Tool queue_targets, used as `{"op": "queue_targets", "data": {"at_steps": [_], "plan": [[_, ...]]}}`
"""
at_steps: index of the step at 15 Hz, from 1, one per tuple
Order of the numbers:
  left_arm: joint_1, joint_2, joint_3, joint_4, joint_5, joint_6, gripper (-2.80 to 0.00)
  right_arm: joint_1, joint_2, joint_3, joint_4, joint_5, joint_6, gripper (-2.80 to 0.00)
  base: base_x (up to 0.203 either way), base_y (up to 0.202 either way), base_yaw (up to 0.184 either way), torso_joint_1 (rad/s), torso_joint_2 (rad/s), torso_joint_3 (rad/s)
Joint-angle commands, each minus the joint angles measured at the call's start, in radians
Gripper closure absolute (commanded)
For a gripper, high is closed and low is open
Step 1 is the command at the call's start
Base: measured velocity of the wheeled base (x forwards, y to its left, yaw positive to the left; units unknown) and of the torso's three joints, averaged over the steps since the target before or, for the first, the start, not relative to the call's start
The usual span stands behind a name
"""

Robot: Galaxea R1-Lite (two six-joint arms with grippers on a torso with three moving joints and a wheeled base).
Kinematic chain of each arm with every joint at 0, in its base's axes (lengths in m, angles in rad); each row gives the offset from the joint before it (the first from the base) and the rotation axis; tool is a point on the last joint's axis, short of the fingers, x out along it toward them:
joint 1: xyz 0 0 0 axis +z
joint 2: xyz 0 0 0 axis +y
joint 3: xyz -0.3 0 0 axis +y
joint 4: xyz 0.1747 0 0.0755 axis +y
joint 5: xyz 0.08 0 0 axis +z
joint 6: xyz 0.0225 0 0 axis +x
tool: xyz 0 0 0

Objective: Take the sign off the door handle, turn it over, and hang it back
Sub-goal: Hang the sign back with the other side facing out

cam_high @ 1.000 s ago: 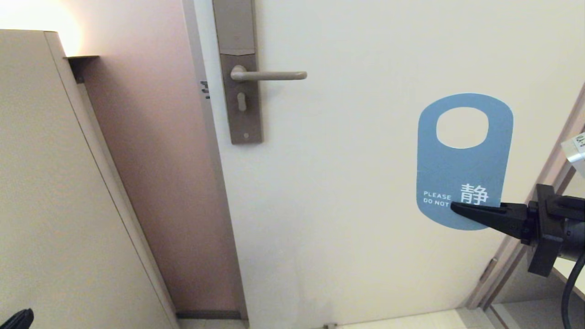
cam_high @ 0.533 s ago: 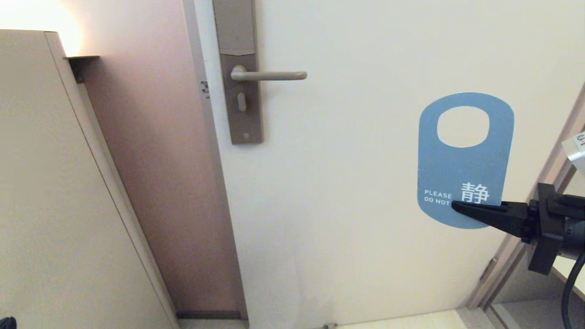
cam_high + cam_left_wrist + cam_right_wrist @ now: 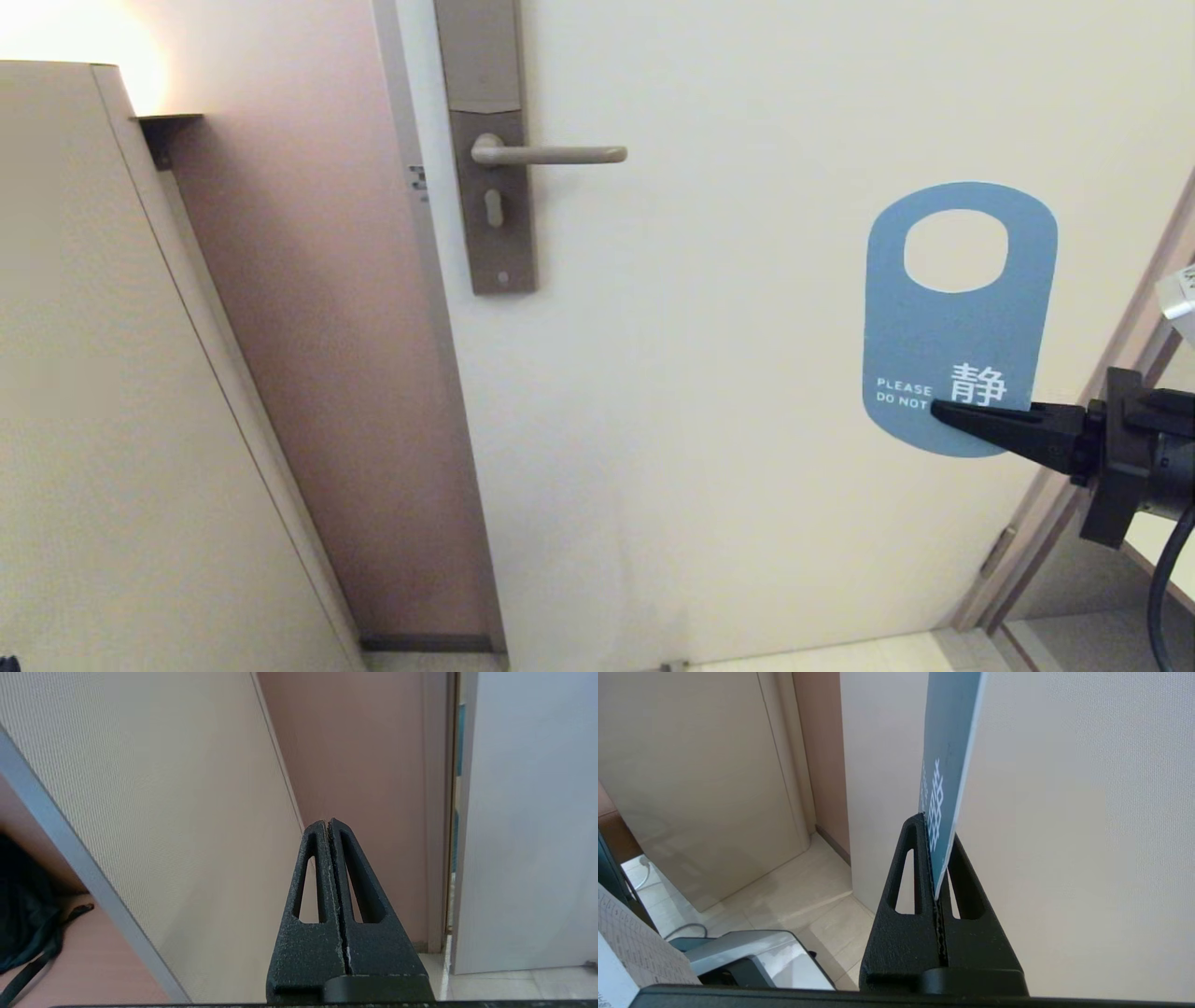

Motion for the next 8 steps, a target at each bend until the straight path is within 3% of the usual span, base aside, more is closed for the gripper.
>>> {"op": "queue_targets", "data": {"at_steps": [1,3,6,8], "plan": [[0.000,0.005,0.000,0.005,0.008,0.001,0.00,-0.001,0.012,-0.011,-0.003,0.006,-0.003,0.00,0.000,0.000,0.000,0.000,0.00,0.000],[0.000,0.005,0.000,0.024,0.052,-0.001,0.00,-0.001,0.025,-0.027,-0.003,0.005,-0.003,0.00,0.000,0.000,0.000,0.000,0.00,0.000],[0.000,0.005,0.000,0.039,0.177,-0.008,0.00,-0.001,0.031,-0.028,-0.003,0.006,-0.003,0.00,0.000,0.000,0.000,0.000,0.00,0.000],[0.000,0.005,0.000,0.023,0.185,-0.012,0.00,-0.001,0.034,-0.027,-0.003,0.006,-0.003,0.00,0.000,0.000,0.000,0.000,0.00,0.000]]}}
